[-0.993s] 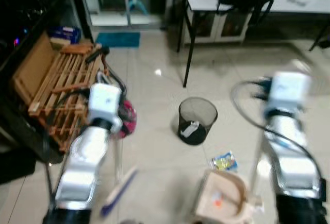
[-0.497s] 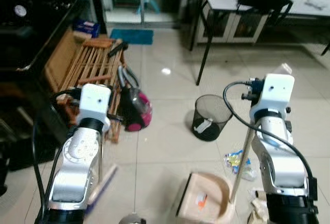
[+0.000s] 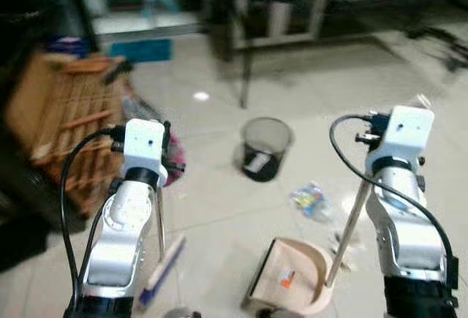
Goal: Sweep floor
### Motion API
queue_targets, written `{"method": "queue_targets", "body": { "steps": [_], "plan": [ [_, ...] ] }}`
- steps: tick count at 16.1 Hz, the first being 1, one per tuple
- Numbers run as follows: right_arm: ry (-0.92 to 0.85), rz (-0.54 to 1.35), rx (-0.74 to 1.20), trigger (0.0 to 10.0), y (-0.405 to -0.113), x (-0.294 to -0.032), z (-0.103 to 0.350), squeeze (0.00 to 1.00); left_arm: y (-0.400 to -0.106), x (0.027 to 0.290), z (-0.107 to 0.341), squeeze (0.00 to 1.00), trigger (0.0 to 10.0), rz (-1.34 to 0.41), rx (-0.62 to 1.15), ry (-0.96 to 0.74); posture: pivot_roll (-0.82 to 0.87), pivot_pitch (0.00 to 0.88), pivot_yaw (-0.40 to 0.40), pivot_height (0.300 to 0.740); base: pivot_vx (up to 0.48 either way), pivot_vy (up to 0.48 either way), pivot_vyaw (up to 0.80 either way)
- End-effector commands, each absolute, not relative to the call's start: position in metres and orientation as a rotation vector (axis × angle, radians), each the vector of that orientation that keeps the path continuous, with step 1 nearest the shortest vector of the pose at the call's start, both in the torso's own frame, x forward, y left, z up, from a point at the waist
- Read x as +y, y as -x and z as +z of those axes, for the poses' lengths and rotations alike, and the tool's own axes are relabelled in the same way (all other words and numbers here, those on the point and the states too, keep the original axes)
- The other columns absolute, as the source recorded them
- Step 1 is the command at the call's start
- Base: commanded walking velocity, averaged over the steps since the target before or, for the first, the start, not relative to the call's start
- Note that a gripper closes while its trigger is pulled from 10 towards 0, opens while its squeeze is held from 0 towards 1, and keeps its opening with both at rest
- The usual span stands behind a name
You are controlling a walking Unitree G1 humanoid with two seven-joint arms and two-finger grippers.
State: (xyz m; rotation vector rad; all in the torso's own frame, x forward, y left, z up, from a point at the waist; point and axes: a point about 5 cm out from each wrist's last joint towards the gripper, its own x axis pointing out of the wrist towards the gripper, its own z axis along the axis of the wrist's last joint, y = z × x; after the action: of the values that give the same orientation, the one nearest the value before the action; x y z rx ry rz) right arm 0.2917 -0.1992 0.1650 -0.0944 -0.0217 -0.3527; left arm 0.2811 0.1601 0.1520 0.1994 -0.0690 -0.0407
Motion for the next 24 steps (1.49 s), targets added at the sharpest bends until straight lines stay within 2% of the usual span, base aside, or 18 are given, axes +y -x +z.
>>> {"method": "queue_targets", "body": {
  "steps": [1, 14, 24],
  "plan": [
    [0.112, -0.384, -0.081, 10.0, -0.288, -0.204, 0.178, 0.00, -0.282, 0.159, 0.158, 0.00, 10.0, -0.033, -0.102, -0.187, 0.00, 0.067, 0.000, 0.740, 0.000, 0.000, -0.80],
    [0.136, -0.343, -0.061, 10.0, -0.285, -0.200, 0.174, 0.00, -0.281, 0.162, 0.153, 0.00, 10.0, -0.017, -0.099, -0.170, 0.00, 0.072, -0.005, 0.740, 0.000, 0.000, -0.80],
    [0.109, -0.363, -0.031, 10.0, -0.283, -0.199, 0.166, 0.00, -0.287, 0.161, 0.152, 0.00, 10.0, -0.041, -0.090, -0.190, 0.00, 0.064, 0.005, 0.740, 0.000, 0.416, -0.80]
  ]
}}
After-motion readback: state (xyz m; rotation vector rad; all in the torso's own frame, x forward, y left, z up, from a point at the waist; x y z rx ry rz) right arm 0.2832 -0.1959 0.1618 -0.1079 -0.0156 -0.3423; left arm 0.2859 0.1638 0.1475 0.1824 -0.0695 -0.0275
